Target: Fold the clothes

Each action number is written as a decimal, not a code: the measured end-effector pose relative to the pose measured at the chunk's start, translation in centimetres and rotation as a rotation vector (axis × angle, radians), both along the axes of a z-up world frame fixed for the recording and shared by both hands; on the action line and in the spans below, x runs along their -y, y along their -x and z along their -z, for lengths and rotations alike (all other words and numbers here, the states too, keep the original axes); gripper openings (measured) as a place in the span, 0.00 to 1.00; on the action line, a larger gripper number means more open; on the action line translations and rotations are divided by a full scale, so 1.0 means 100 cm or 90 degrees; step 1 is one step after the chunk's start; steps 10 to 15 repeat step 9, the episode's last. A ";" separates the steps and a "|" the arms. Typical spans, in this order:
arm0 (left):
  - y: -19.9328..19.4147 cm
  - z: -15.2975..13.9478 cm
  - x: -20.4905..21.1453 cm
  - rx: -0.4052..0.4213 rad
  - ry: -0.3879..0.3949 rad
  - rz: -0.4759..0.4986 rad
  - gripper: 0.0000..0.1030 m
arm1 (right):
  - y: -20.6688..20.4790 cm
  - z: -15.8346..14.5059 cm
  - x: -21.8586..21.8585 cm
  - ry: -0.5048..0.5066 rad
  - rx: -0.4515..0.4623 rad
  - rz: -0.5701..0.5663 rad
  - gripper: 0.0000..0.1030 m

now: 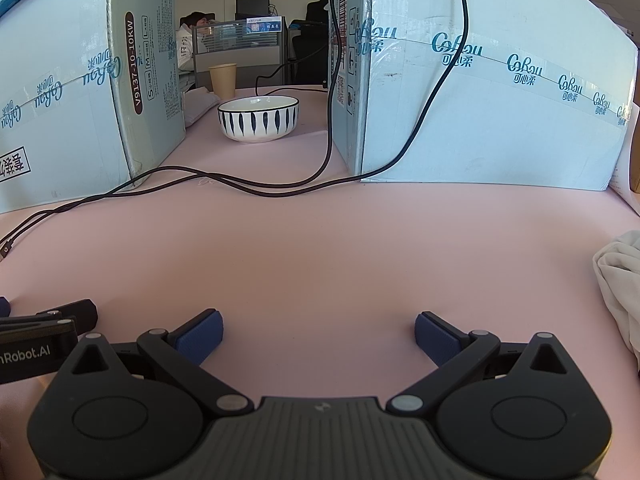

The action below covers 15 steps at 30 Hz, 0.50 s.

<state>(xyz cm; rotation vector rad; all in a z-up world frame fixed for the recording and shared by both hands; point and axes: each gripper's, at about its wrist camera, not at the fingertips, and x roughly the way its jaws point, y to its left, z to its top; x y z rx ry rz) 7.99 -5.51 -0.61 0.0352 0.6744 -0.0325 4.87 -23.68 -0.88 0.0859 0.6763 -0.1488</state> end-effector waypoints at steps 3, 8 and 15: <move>0.000 0.000 0.000 0.000 0.000 0.000 1.00 | 0.000 0.000 0.000 0.000 0.000 0.000 1.00; 0.000 0.000 0.000 0.000 -0.001 0.000 1.00 | 0.000 0.000 0.000 0.000 0.000 0.000 1.00; 0.000 0.000 0.000 0.000 -0.001 0.000 1.00 | 0.000 0.000 0.000 0.000 0.000 0.000 1.00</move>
